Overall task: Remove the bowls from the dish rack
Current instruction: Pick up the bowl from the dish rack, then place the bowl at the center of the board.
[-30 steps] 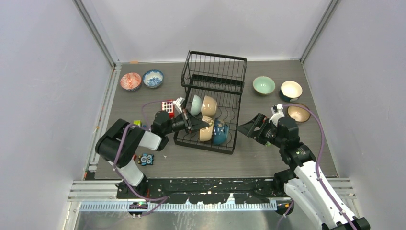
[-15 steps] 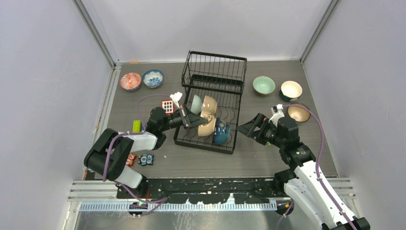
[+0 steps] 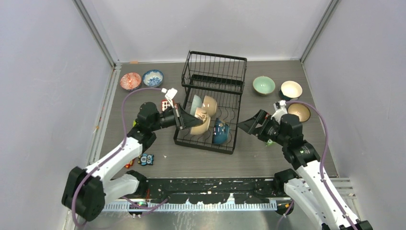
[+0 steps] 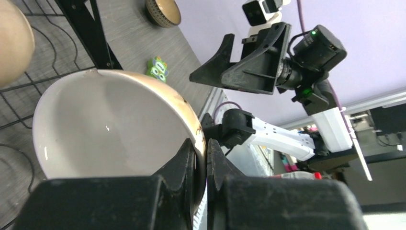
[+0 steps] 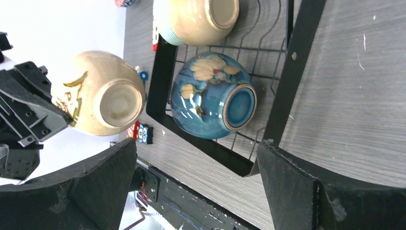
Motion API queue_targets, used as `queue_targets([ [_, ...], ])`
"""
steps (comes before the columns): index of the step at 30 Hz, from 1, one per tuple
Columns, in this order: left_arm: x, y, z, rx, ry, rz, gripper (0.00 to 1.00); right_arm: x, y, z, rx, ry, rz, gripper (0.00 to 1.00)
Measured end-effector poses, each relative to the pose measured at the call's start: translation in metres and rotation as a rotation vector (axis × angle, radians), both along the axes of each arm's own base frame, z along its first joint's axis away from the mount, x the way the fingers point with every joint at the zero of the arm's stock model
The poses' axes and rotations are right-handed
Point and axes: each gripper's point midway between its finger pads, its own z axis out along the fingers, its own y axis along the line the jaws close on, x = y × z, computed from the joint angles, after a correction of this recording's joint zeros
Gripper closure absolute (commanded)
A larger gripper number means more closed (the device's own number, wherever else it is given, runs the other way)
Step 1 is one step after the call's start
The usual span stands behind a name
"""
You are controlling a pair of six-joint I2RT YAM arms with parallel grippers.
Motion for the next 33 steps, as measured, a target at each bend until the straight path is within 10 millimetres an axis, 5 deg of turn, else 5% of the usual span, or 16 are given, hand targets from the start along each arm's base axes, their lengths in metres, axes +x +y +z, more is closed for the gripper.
queue_targets([
  [7, -0.016, 0.026, 0.002, 0.203, -0.116, 0.069, 1.0, 0.007, 0.0, 0.035, 0.055, -0.035, -0.042, 0.0],
  [18, -0.073, 0.065, -0.021, 0.524, -0.311, 0.022, 1.0, -0.003, 0.012, 0.074, -0.012, -0.092, 0.098, 0.01],
  [28, -0.122, 0.041, -0.061, 0.784, -0.572, -0.254, 1.0, -0.023, 0.038, 0.114, -0.269, -0.213, 0.315, 0.03],
  [33, -0.135, 0.029, -0.078, 0.887, -0.764, -0.381, 1.0, -0.016, 0.048, 0.106, -0.378, -0.176, 0.371, 0.08],
])
